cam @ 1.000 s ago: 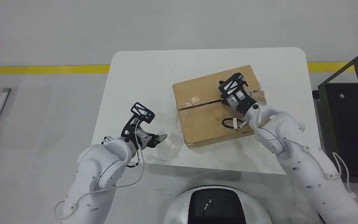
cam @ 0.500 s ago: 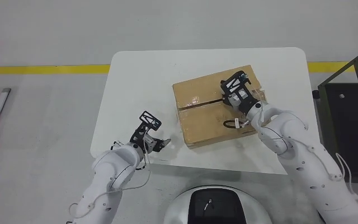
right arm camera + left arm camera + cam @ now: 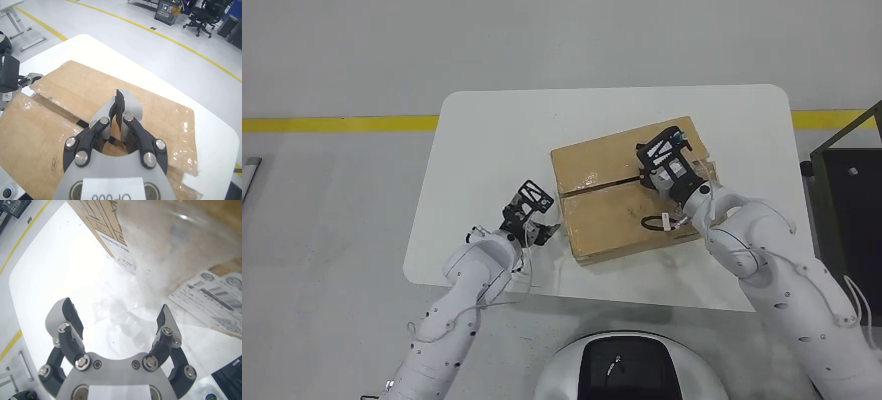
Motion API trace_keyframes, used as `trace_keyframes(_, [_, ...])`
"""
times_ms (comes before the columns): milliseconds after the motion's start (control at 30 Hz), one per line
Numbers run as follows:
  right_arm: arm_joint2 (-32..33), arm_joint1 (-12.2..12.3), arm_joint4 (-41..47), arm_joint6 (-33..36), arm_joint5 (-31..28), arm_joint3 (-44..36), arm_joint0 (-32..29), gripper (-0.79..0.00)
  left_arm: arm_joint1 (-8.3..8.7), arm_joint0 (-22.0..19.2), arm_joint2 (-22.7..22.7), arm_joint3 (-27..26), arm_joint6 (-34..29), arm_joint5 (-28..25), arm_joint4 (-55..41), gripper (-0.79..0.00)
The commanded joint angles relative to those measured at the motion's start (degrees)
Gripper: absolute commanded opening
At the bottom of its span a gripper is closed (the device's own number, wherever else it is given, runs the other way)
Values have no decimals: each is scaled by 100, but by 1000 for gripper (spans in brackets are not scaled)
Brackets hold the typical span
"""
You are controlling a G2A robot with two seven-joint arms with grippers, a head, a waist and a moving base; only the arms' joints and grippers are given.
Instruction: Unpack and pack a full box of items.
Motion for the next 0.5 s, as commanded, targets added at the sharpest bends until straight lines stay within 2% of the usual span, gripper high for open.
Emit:
trace_keyframes(0, [4, -3, 8, -2, -3, -6, -5, -785, -36, -103, 94, 156, 70, 47, 57, 0])
trace_keyframes(200, [11, -15, 30, 24, 2, -17, -16, -785, -135, -266, 302, 587, 554, 318, 348, -6])
trace_keyframes(233, [13, -16, 29, 27, 1, -18, -17, -785, -149, -285, 316, 649, 600, 332, 351, -40])
trace_keyframes(267, [15, -18, 28, 29, 0, -19, -18, -785, -162, -305, 328, 696, 649, 351, 361, -114])
trace_keyframes(300, [18, -19, 27, 30, -2, -20, -20, -785, -174, -317, 335, 736, 690, 375, 365, -142])
trace_keyframes(333, [24, -20, 30, 35, -3, -18, -25, -785, -187, -321, 331, 768, 729, 432, 341, -222])
trace_keyframes(367, [29, -21, 33, 40, -7, -21, -28, -785, -197, -329, 338, 784, 758, 464, 364, -379])
trace_keyframes(400, [35, -22, 37, 46, 2, -22, -32, -785, -206, -333, 343, 796, 799, 503, 411, -465])
trace_keyframes(433, [37, -24, 38, 52, 4, -26, -35, -785, -213, -337, 345, 792, 848, 520, 443, -600])
trace_keyframes(467, [38, -25, 38, 56, -1, -29, -37, -785, -218, -334, 349, 780, 887, 516, 489, -785])
